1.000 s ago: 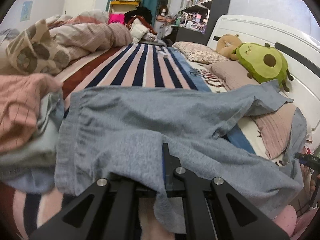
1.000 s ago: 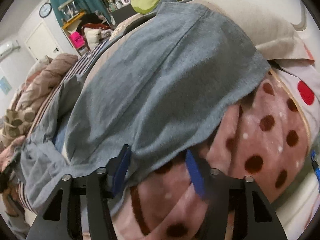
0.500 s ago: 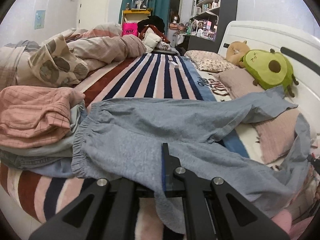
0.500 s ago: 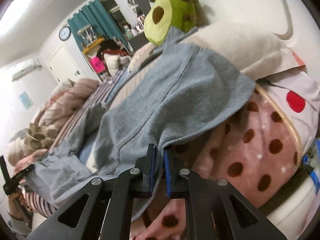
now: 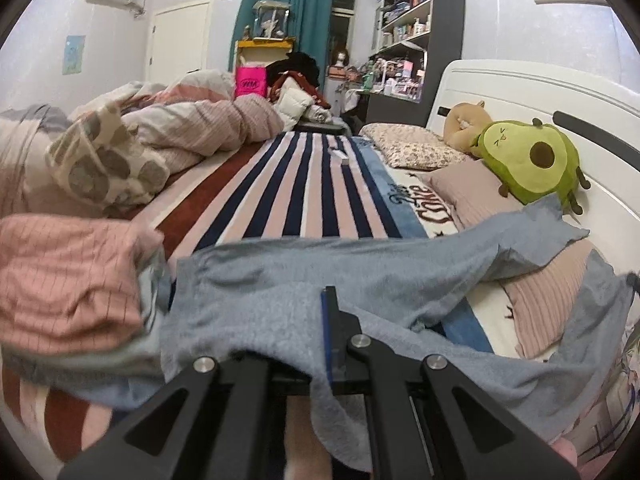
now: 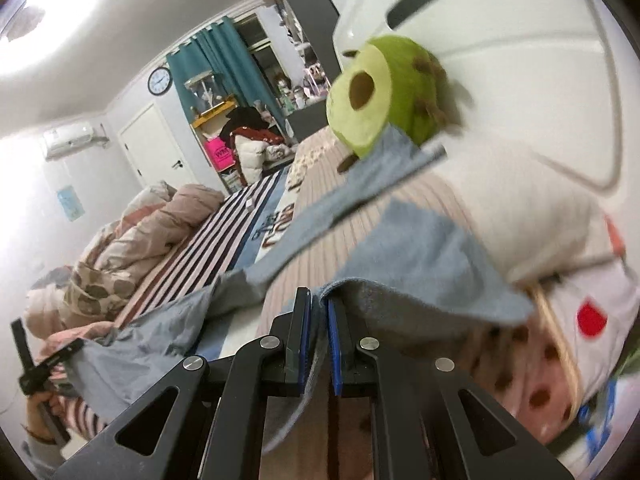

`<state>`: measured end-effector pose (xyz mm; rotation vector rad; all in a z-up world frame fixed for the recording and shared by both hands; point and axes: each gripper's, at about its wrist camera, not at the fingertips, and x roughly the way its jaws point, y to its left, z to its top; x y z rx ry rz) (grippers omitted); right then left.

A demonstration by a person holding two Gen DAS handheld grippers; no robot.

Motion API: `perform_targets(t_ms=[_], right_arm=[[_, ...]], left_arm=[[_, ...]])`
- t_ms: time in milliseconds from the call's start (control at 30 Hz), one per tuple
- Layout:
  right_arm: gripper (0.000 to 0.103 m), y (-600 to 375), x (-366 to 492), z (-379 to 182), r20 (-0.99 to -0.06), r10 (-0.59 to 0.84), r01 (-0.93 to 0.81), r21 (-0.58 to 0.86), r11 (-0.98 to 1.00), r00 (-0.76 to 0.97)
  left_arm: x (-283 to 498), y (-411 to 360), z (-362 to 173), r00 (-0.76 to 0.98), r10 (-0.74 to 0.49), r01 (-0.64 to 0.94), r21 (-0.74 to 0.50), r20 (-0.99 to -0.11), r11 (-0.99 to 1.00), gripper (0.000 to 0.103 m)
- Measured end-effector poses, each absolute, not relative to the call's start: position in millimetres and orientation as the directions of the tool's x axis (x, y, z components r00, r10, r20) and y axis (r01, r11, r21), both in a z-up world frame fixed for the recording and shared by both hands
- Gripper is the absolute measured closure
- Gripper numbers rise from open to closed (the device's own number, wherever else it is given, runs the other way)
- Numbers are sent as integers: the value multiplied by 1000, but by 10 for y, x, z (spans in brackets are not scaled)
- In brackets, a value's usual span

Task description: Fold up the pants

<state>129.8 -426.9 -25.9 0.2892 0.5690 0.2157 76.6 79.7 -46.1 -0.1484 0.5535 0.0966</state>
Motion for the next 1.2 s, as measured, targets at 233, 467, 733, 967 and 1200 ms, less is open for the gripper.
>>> perform_targets(t_ms=[233,467,733,967,1200], right_arm=[[100,-3887,2019,53,-521,150,-77,159,984,840],[102,-3537,2845,139,-557,92,-89,32,996,825],[90,-3373,2525,-334,-675,294,-203,212,956,677],[72,-3409,1658,-201,-656,380,-242,294,924,652],[66,-3599,1129,-801,-784,383,-132,368,921,488]], left_arm=[[1427,1100,-395,858,12,-87,-122,-514,989,102],[2124,1307,-537,841,14,-92,-118,-541,989,102],[2223,1338,-811,833,-5,-89,-142,-554,986,102],[2093,1277,-744,845,-12,-65,-125,-535,990,102],[1846,1229,-778,831,-14,-56,-108,-556,993,102]])
